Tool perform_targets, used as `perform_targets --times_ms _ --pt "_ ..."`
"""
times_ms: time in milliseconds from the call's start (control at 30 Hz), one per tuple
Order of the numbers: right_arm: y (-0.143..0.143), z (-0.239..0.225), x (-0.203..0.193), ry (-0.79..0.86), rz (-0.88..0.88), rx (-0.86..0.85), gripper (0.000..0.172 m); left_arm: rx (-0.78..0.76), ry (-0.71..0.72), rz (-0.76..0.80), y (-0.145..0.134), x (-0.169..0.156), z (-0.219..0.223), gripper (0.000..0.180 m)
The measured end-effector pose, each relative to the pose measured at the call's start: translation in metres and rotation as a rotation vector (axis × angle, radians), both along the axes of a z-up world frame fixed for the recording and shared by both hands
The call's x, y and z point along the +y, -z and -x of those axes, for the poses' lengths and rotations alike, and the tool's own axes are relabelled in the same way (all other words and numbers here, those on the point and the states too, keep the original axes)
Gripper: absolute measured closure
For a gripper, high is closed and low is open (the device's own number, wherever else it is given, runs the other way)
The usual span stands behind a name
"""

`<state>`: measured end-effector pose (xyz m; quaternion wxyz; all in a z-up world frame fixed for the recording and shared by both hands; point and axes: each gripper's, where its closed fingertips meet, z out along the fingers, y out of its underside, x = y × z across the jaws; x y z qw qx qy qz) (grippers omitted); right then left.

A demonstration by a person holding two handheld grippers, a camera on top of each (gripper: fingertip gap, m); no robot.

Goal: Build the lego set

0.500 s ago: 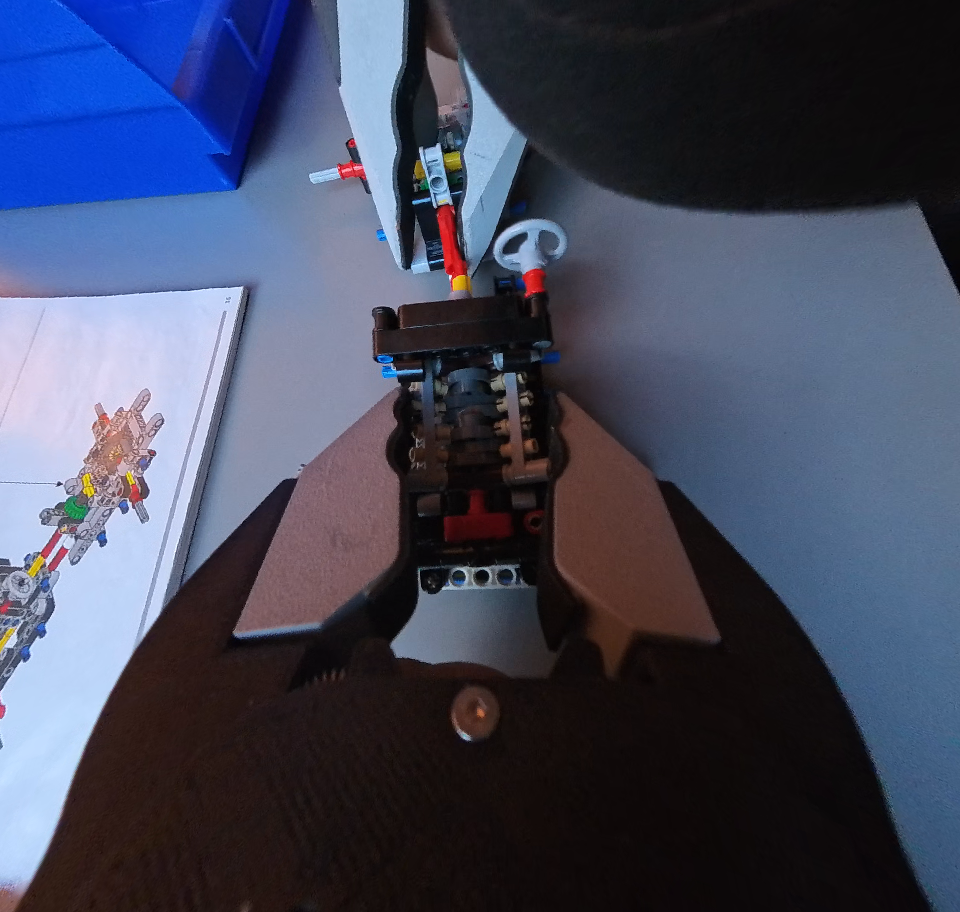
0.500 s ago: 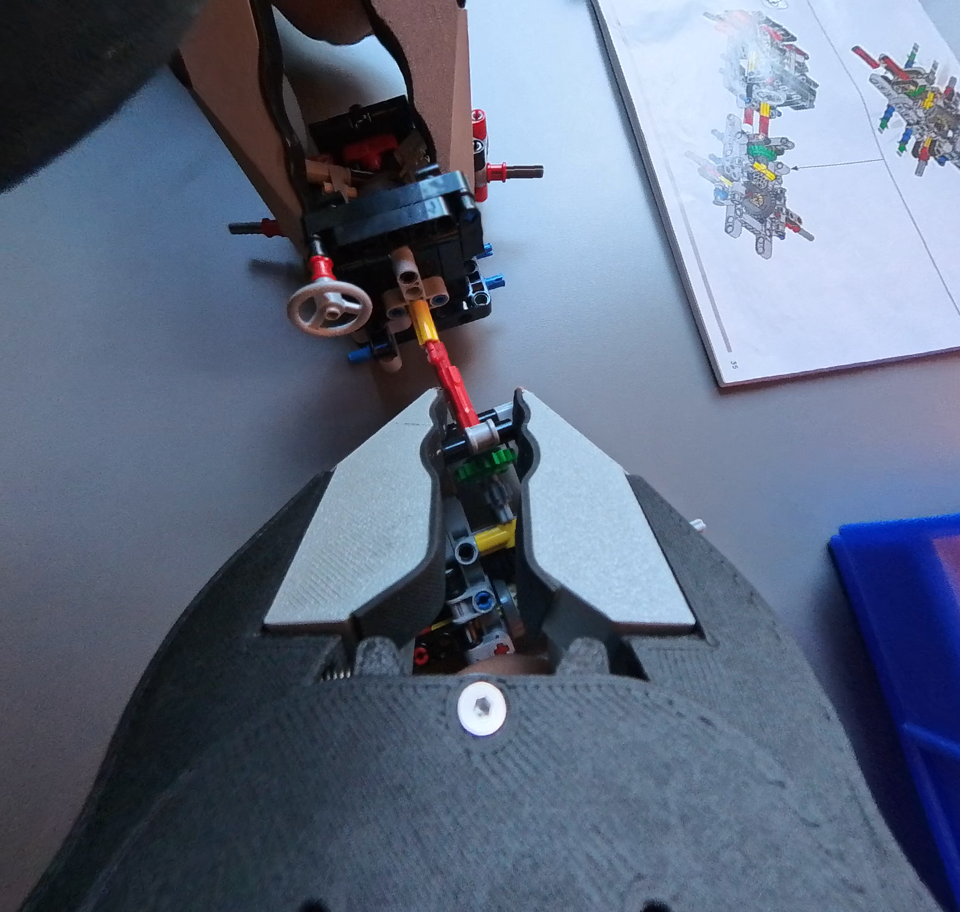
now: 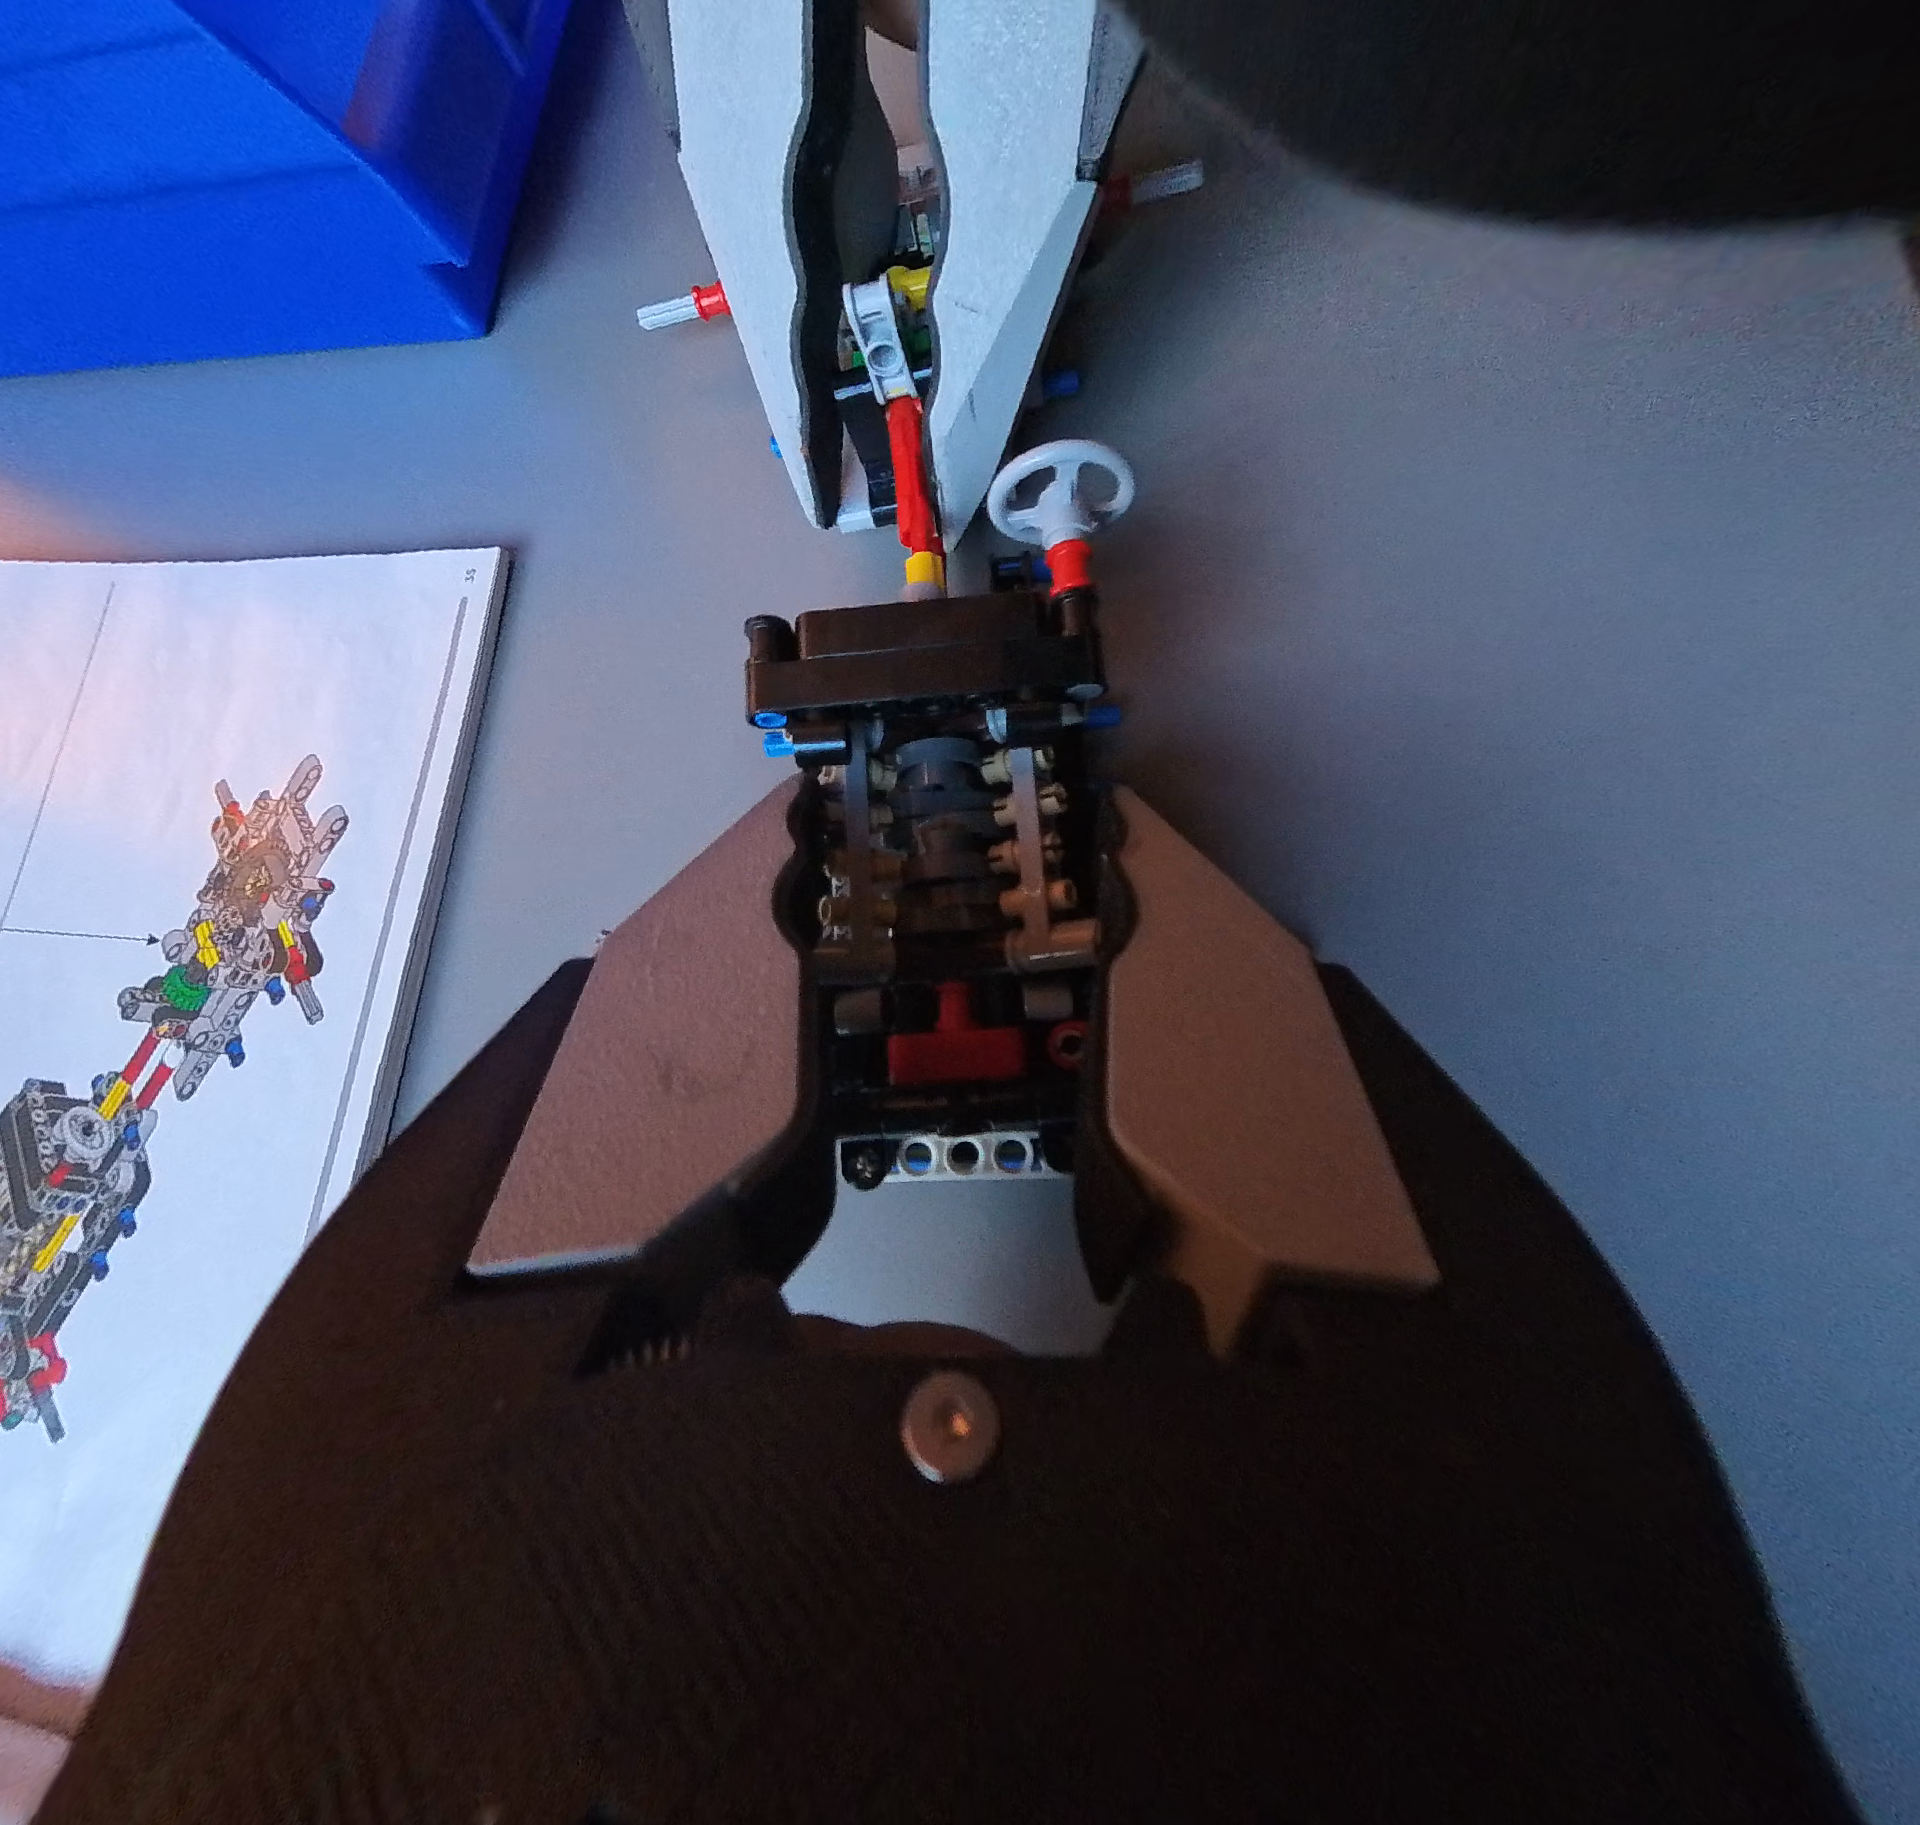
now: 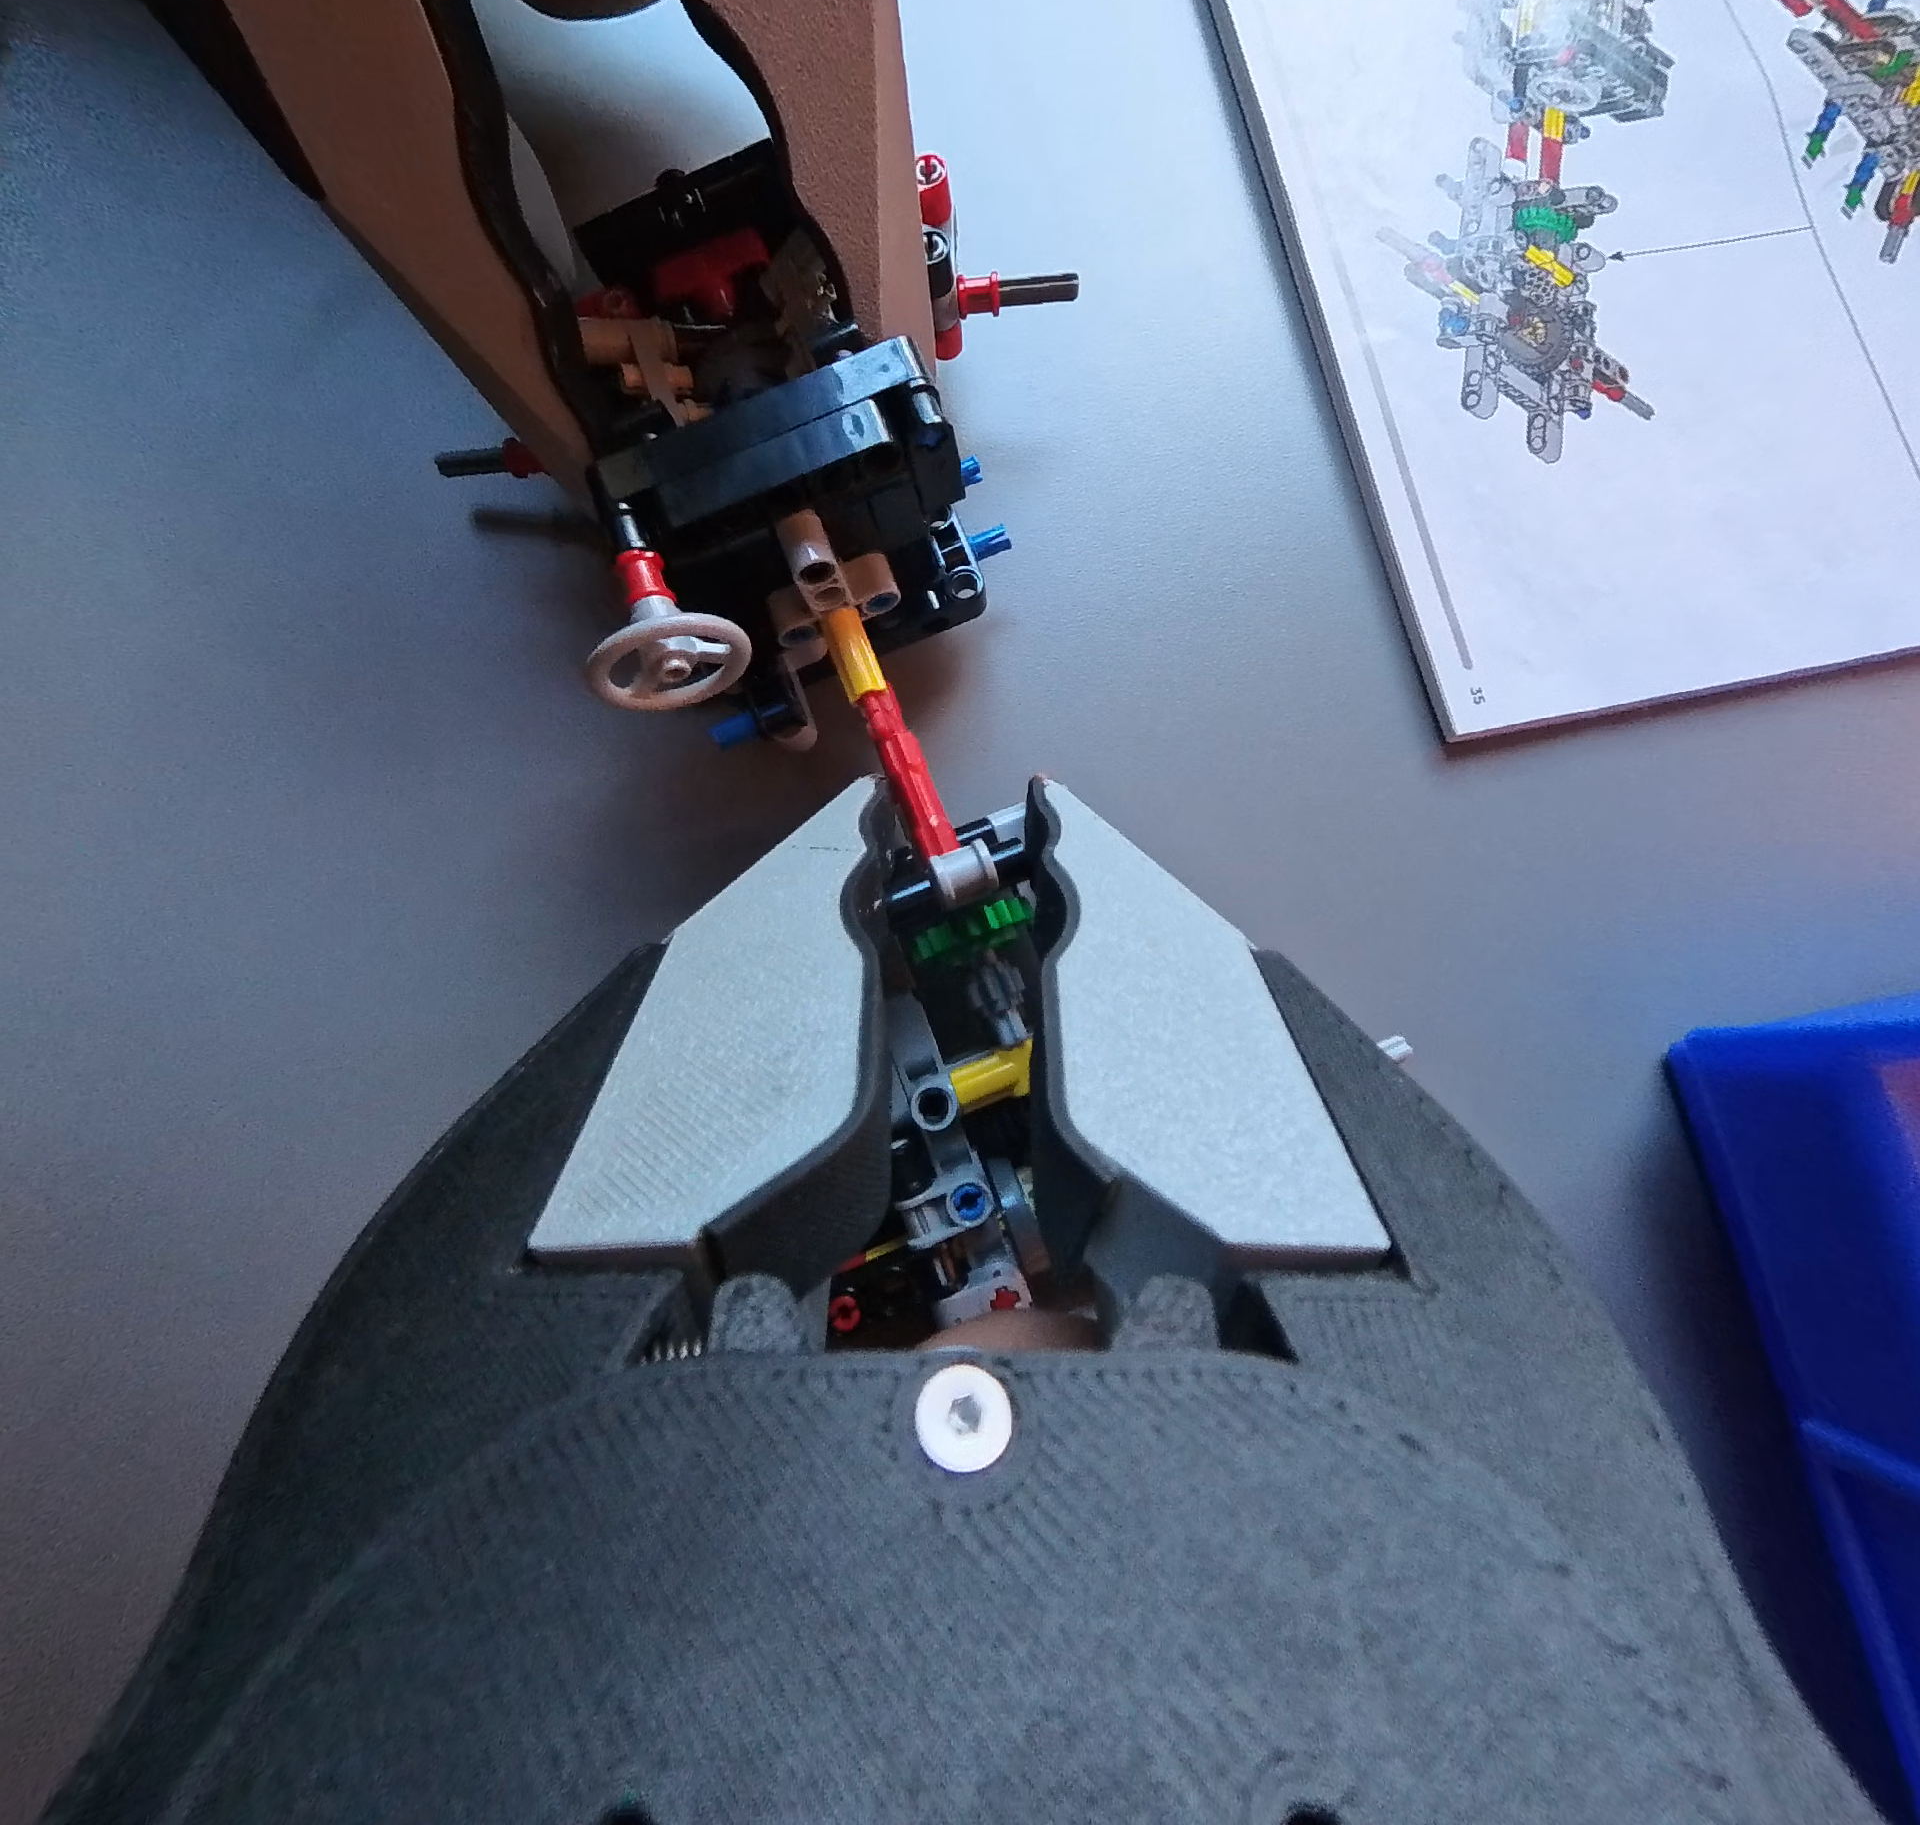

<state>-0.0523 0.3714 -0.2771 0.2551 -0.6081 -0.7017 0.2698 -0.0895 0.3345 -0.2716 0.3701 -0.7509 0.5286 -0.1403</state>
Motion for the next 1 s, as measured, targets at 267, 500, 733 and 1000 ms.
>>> perform_targets --times_ms 267,500,733,1000 --pt "-0.0015 -0.0005 0.0027 0.02 0.041 0.004 0.15 0.004 -0.023 0.011 0.0003 0.0033 -0.0007 0.13" --pt "-0.0042 -0.0008 0.0043 0.034 0.073 0.026 0.15 -0.013 -0.002 -0.009 -0.0018 0.0044 -0.0008 0.13" --pt "-0.0054 -0.0011 0.0061 0.044 0.094 0.032 0.15 -0.004 0.004 -0.048 -0.003 0.0063 -0.0007 0.13" --pt "-0.0055 -0.0005 0.0066 0.05 0.111 0.024 0.15 0.007 0.012 -0.077 -0.0041 0.0075 -0.0004 0.13"
